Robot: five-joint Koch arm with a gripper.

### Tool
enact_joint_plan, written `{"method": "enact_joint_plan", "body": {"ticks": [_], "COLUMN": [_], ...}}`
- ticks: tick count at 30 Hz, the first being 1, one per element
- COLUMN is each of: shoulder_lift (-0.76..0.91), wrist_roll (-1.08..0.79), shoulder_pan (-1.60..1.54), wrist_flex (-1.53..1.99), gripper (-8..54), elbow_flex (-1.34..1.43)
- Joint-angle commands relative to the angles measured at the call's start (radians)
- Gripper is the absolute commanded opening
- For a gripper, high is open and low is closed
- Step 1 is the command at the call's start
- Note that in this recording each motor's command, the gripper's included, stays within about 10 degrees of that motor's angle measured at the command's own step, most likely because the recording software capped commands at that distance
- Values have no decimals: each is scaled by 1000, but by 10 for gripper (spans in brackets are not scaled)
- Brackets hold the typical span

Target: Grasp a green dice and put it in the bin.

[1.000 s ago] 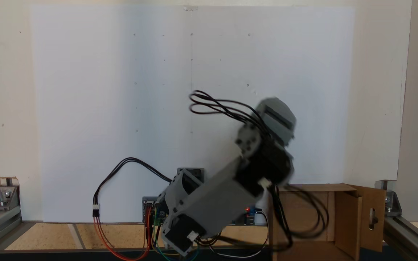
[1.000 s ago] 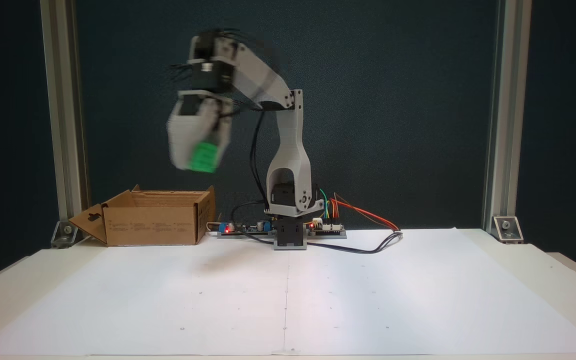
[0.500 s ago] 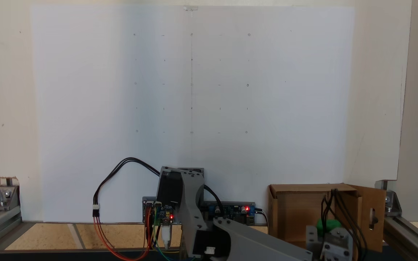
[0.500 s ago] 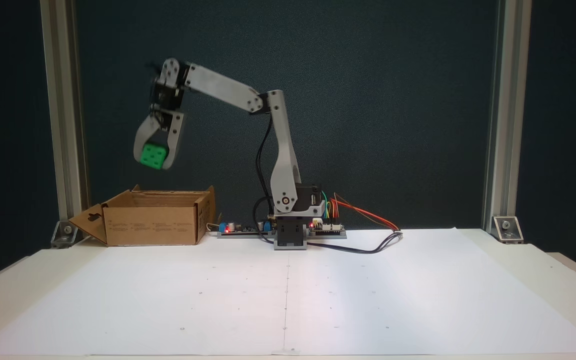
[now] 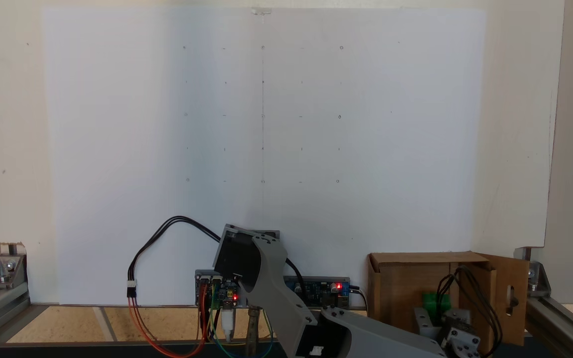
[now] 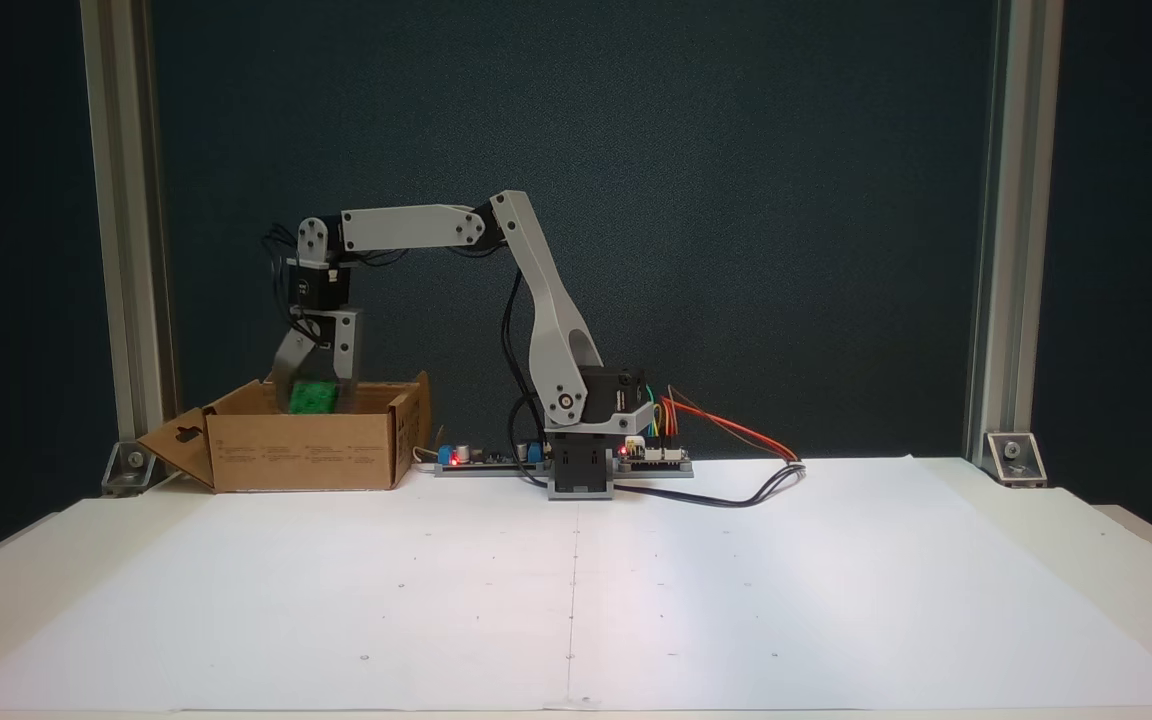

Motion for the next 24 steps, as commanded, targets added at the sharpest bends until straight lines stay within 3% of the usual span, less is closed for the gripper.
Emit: {"method": "enact_joint_plan", "body": {"ticks": [1,5,10,15,19,24], "shoulder_lift": [18,51,262,529,647,727], "wrist_roll": [-25,-18,213,426,560,584], "shoulder_pan": [25,29,-67,-434,-722,-1084], "wrist_flex": [-14,-28,-63,-176,-175,-173], "gripper": [405,426,425,433,434,435], "elbow_flex": [-26,-28,-57,-60,-60,9]}}
